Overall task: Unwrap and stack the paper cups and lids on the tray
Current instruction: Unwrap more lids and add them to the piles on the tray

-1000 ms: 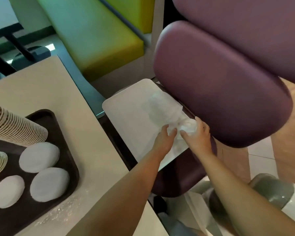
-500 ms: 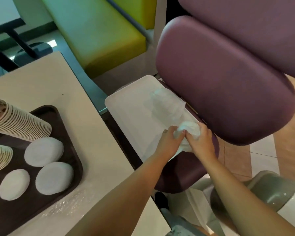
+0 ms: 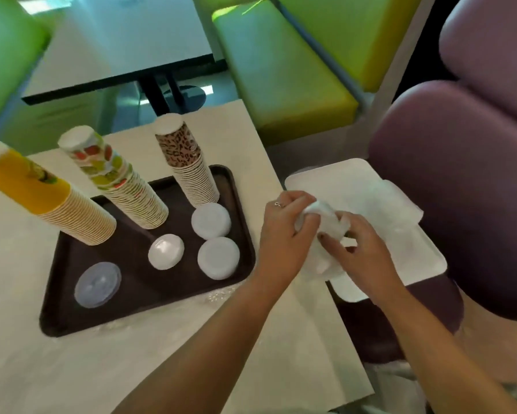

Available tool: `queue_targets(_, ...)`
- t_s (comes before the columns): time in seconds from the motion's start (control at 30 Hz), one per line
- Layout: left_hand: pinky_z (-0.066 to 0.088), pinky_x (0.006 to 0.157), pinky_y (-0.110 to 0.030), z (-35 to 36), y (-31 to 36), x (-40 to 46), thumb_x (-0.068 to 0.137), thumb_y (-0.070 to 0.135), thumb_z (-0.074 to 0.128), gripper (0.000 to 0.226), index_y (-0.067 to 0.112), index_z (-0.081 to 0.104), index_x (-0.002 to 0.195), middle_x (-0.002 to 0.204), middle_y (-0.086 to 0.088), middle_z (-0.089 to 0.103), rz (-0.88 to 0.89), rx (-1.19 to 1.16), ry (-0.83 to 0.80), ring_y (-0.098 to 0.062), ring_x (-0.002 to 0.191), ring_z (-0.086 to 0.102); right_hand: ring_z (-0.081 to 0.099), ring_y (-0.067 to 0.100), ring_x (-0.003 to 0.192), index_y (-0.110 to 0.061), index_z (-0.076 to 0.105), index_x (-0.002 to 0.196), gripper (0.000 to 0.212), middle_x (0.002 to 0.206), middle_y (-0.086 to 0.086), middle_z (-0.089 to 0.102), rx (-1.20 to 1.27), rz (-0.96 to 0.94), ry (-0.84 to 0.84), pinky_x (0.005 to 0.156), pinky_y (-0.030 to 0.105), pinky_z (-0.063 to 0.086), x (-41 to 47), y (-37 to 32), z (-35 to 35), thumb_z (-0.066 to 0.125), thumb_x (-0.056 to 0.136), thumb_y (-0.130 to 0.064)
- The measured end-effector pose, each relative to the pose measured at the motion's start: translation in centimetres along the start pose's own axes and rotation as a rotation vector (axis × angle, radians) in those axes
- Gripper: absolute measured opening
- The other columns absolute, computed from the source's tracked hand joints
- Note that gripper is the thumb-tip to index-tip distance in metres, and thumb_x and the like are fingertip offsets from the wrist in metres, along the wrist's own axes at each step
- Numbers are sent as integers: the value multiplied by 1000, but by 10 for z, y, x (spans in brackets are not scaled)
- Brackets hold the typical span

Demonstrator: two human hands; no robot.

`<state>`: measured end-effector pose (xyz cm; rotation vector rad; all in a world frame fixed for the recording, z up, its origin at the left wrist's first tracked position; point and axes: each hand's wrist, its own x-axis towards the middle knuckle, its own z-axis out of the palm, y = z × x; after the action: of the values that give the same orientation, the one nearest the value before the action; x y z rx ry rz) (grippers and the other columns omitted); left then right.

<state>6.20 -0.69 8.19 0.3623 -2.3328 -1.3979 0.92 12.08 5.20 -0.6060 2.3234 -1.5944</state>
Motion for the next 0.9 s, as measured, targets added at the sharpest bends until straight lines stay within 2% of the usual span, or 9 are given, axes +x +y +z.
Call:
queue_targets(0.13, 50, 80, -22, -82, 22, -6, 92, 21, 53, 16, 18, 69, 95, 94, 13, 62, -106, -116, 65, 1, 89, 57, 62, 1, 87, -28, 65, 95, 10, 92, -16, 66, 41, -134, -189, 74, 14, 49, -2, -54, 31, 62, 85, -29)
queue_targets(0.3, 51, 79, -46, -169, 29, -29, 82, 37, 54, 27, 19, 71, 93, 88, -9, 67, -186, -92, 10, -27, 85, 62, 59, 0, 91, -53, 35, 123, 53, 110, -31, 53, 89, -279, -386, 74, 12, 51, -14, -116, 82, 59, 77, -43)
queue_targets(0.4, 51, 69, -52, -200, 26, -45, 78, 40, 55, 31, 14, 70, 86, 83, -16, 63, -190, -33, -59, -36, 80, 60, 59, -3, 90, -47, 44, 113, 35, 101, -24, 58, 54, -400, -371, 71, 4, 46, -16, -137, 111, 56, 81, -40)
queue_targets(0.47, 54, 72, -50, -219, 22, -54, 84, 34, 61, 21, 15, 71, 89, 84, -11, 66, -226, -4, -22, -28, 82, 64, 59, -3, 85, -43, 50, 96, 20, 89, -19, 61, 33, -441, -322, 70, 4, 45, -14, -146, 129, 61, 83, -32)
queue_targets(0.53, 57, 72, -43, -237, 13, -63, 87, 24, 64, 13, 14, 70, 93, 85, -7, 68, -273, -38, 72, -19, 80, 65, 58, -3, 79, -40, 53, 85, 25, 81, -16, 61, 43, -449, -279, 70, 5, 46, -14, -152, 144, 67, 83, -19)
queue_targets(0.67, 52, 60, -14, -267, 0, -76, 84, 15, 64, 14, 22, 65, 96, 84, 7, 69, -330, -277, 209, -4, 76, 66, 57, 0, 72, -36, 56, 78, 26, 75, -15, 61, 56, -420, -278, 67, 9, 46, -18, -160, 164, 67, 85, -14)
queue_targets(0.73, 53, 63, -16, -277, -9, -81, 78, 13, 64, 28, 14, 63, 105, 93, -2, 69, -362, -479, 250, -9, 78, 67, 56, 1, 70, -33, 58, 79, 22, 75, -11, 62, 97, -377, -316, 67, 12, 47, -19, -162, 170, 64, 87, -13)
queue_targets(0.83, 55, 65, -24, -289, -20, -88, 71, 14, 63, 35, 10, 62, 105, 82, -5, 67, -354, -636, 254, -11, 66, 65, 56, 7, 69, -22, 62, 82, 13, 75, -4, 62, 196, -318, -397, 67, 18, 50, -24, -163, 176, 61, 88, -10)
queue_targets(0.9, 56, 70, -26, -296, -28, -93, 70, 16, 64, 38, 10, 61, 107, 93, -6, 70, -349, -628, 266, -15, 84, 68, 55, 7, 69, -17, 61, 84, 9, 74, -4, 61, 228, -283, -418, 68, 18, 49, -27, -162, 177, 58, 90, -11)
